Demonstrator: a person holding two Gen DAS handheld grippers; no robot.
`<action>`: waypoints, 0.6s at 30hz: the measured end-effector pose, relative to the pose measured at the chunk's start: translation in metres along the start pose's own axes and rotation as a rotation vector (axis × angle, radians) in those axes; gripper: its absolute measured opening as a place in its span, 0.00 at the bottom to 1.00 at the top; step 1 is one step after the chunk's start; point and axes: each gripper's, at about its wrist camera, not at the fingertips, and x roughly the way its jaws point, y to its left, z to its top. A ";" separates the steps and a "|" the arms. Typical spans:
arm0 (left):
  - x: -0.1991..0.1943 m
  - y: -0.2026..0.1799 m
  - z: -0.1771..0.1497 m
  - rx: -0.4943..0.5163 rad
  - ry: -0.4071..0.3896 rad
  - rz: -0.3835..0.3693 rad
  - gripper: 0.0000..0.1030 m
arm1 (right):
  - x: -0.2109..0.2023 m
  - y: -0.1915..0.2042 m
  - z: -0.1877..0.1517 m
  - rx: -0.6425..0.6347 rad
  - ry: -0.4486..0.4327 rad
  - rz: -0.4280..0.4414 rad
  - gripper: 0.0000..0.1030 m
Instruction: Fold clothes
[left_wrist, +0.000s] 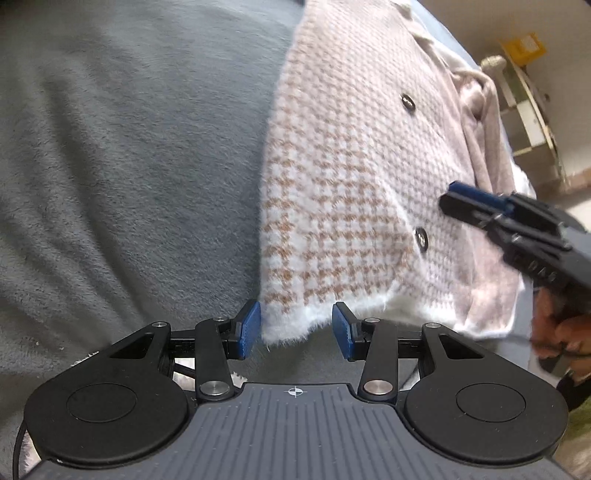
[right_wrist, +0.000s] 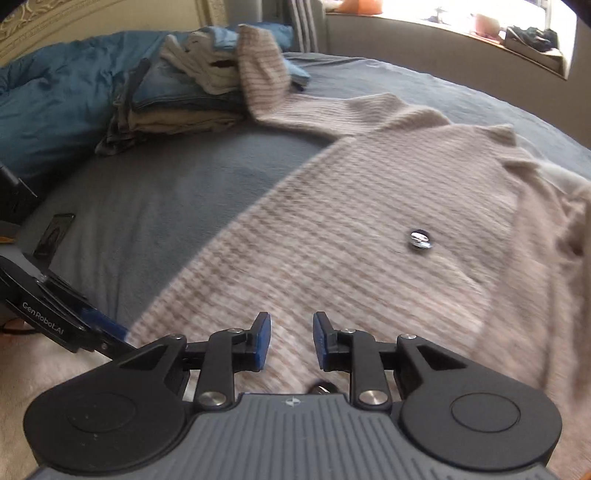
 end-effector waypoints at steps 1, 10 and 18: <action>0.003 -0.001 0.002 -0.008 -0.004 -0.003 0.41 | 0.005 0.006 -0.001 -0.018 0.007 0.008 0.25; 0.009 -0.004 0.005 -0.008 -0.015 0.020 0.41 | 0.048 -0.002 -0.042 -0.017 0.144 -0.039 0.41; 0.007 -0.052 0.009 0.092 -0.147 0.070 0.41 | -0.013 -0.014 -0.048 0.277 -0.010 -0.150 0.41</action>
